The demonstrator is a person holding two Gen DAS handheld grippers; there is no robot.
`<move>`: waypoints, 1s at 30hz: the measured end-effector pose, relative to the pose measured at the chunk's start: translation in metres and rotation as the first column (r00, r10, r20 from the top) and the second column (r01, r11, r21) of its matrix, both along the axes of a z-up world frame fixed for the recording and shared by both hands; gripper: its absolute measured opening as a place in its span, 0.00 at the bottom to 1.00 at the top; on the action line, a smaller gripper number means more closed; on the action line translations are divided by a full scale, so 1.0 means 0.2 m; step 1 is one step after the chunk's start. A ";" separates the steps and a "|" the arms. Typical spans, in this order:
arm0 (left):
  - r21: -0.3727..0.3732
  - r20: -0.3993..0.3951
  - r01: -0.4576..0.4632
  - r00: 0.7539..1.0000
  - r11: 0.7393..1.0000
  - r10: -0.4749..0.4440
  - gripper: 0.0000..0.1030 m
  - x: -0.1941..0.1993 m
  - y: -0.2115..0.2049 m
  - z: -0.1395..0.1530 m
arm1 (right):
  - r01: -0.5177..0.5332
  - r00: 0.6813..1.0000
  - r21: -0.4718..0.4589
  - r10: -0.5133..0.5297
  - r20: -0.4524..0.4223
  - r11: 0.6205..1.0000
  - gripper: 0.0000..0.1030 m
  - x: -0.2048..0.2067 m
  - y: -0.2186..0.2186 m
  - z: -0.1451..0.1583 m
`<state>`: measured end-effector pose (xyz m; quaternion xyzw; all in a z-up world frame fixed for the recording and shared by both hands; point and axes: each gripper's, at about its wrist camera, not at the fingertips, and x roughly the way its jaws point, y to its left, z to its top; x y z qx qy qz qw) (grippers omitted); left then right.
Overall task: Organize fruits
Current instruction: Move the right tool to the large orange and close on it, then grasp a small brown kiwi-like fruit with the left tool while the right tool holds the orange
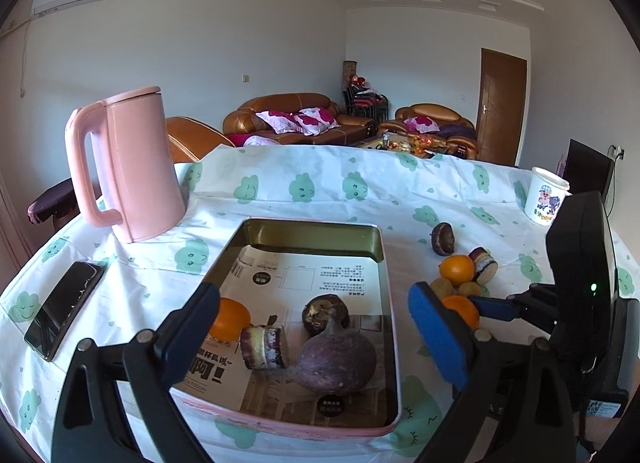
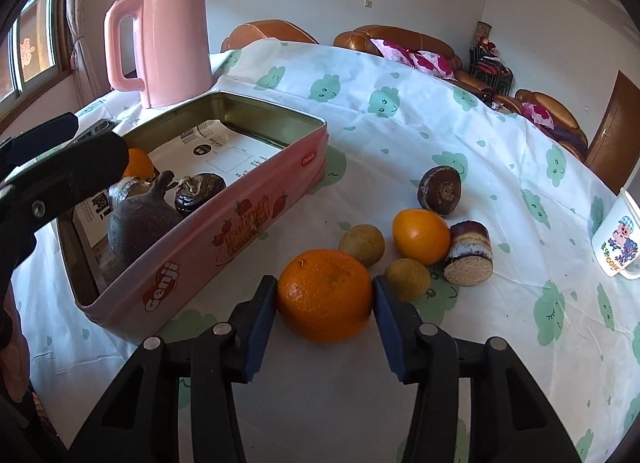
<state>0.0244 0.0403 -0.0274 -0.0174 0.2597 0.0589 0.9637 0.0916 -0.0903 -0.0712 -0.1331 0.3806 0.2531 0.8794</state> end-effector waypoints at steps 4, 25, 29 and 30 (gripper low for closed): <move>0.032 0.003 0.024 1.000 0.999 -0.024 0.94 0.03 -0.07 0.00 | 0.089 0.992 0.070 -0.095 0.084 0.994 0.47 -0.02 -0.14 0.08; -0.011 -0.260 0.231 0.939 0.973 -0.225 0.43 0.46 -0.58 -0.20 | 0.325 0.935 0.163 -0.342 0.092 0.932 0.48 0.10 -0.63 0.11; -0.008 -0.265 0.208 0.943 0.978 -0.203 0.40 0.49 -0.55 -0.19 | 0.324 0.934 0.183 -0.345 0.095 0.928 0.48 0.09 -0.65 0.12; -0.009 -0.261 0.202 0.945 0.979 -0.197 0.40 0.48 -0.53 -0.19 | 0.325 0.933 0.191 -0.347 0.093 0.926 0.48 0.09 -0.66 0.12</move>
